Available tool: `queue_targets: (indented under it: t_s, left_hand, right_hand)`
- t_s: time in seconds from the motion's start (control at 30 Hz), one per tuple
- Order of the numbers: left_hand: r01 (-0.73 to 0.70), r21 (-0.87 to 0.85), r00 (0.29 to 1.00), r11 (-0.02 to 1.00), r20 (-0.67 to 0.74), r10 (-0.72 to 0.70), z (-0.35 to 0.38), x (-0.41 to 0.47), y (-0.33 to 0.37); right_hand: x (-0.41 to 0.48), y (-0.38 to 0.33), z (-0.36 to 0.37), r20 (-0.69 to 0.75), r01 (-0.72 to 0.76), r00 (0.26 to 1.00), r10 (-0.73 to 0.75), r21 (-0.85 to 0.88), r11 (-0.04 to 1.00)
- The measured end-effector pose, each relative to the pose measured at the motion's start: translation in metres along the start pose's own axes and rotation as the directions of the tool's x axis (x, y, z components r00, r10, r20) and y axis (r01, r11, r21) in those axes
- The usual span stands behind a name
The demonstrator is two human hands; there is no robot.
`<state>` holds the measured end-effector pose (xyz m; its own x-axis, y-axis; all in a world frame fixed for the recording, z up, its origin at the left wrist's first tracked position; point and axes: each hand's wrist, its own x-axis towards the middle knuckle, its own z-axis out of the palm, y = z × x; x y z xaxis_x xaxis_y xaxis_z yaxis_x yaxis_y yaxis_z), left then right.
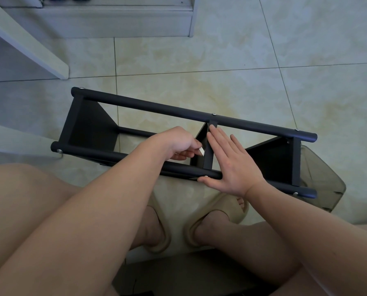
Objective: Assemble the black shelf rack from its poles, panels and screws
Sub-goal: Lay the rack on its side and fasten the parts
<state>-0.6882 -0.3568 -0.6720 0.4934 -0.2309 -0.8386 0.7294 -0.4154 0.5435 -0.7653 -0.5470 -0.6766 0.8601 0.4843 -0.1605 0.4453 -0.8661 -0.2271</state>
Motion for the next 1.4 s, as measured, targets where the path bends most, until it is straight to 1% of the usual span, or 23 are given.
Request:
queue_targets:
  t_s: [0.23, 0.4, 0.63, 0.8, 1.13, 1.33, 1.4]
  left_hand:
    - [-0.008, 0.102, 0.997, 0.995, 0.08, -0.001, -0.011, -0.003, 0.002]
    - [-0.02, 0.135, 0.996, 0.991, 0.092, 0.008, -0.015, -0.004, 0.001]
    - [-0.051, 0.278, 0.993, 0.959, 0.115, 0.019, -0.02, -0.007, -0.001]
    - [-0.108, 0.412, 0.989, 0.905, 0.138, 0.055, -0.022, -0.011, 0.001]
    - [-0.153, 0.527, 0.982, 0.836, 0.175, 0.069, -0.02, -0.012, -0.002]
    - [-0.18, 0.665, 0.978, 0.725, 0.2, 0.06, -0.016, -0.013, 0.002]
    - [-0.175, 0.683, 0.98, 0.709, 0.191, 0.057, -0.015, -0.014, 0.004]
  right_hand:
    - [0.0, 0.0, 0.0, -0.008, 0.005, 1.0, -0.005, -0.002, 1.0]
    - [0.0, 0.0, 0.0, -0.01, 0.007, 1.0, -0.008, -0.008, 1.0]
    - [-0.001, 0.0, 0.001, -0.018, 0.003, 1.0, -0.003, 0.007, 1.0]
    - [0.0, 0.0, 0.001, -0.011, 0.004, 1.0, -0.004, 0.002, 1.0]
    - [0.0, 0.0, 0.0, -0.007, 0.003, 1.0, -0.003, -0.008, 1.0]
    - [0.0, 0.001, 0.0, -0.002, 0.013, 1.0, -0.013, -0.018, 1.0]
    - [0.002, 0.003, 0.0, -0.006, 0.017, 1.0, -0.018, -0.022, 1.0]
